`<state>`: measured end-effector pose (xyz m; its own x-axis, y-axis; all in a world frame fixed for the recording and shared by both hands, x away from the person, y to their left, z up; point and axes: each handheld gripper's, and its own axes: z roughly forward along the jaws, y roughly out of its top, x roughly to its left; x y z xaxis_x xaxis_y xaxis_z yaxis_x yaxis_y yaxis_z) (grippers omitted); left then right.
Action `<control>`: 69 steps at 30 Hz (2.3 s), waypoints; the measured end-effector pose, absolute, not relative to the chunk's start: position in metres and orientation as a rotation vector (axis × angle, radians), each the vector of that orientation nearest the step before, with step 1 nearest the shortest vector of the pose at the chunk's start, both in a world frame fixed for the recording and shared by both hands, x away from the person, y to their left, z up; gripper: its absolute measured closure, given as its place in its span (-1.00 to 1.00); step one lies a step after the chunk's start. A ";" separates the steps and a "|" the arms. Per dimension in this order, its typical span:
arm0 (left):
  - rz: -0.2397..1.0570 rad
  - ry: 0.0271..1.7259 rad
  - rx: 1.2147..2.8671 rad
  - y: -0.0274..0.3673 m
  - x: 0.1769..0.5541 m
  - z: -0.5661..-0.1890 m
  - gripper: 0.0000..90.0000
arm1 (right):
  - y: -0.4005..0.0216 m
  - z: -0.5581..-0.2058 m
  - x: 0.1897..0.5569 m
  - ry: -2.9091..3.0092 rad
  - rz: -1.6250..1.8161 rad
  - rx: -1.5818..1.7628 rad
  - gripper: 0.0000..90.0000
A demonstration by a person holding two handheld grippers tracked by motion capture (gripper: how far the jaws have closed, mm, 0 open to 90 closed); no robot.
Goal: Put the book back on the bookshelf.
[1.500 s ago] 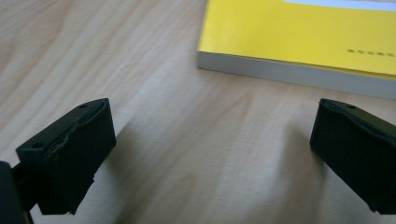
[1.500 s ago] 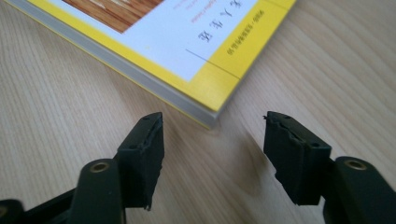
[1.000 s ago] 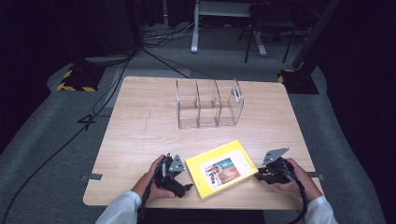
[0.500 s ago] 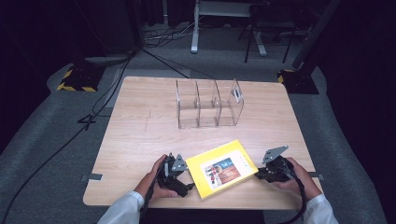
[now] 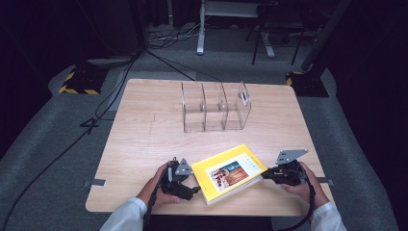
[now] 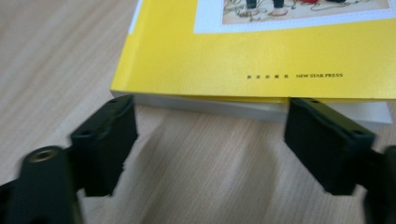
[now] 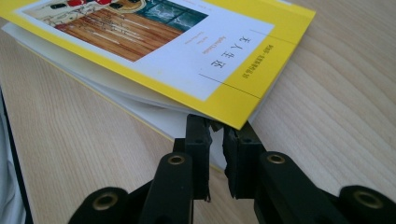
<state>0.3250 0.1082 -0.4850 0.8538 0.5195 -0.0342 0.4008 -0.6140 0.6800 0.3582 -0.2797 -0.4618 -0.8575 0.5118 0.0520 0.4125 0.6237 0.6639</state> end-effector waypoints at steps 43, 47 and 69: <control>0.227 0.545 2.349 0.021 0.312 -0.458 -0.21 | -0.251 -0.446 0.363 2.420 1.282 0.823 0.78; 0.272 0.552 2.380 0.015 0.310 -0.466 -0.23 | -0.249 -0.447 0.362 2.416 1.275 0.819 0.79; 0.450 0.617 2.358 -0.007 0.303 -0.478 -0.43 | -0.243 -0.454 0.356 2.353 1.207 0.864 0.74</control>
<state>0.3028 -0.0068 -0.4780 0.8303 0.5350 0.1561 0.3113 -0.6776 0.6663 0.3558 -0.2431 -0.4539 -0.7495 0.6610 -0.0369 0.3558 0.4492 0.8195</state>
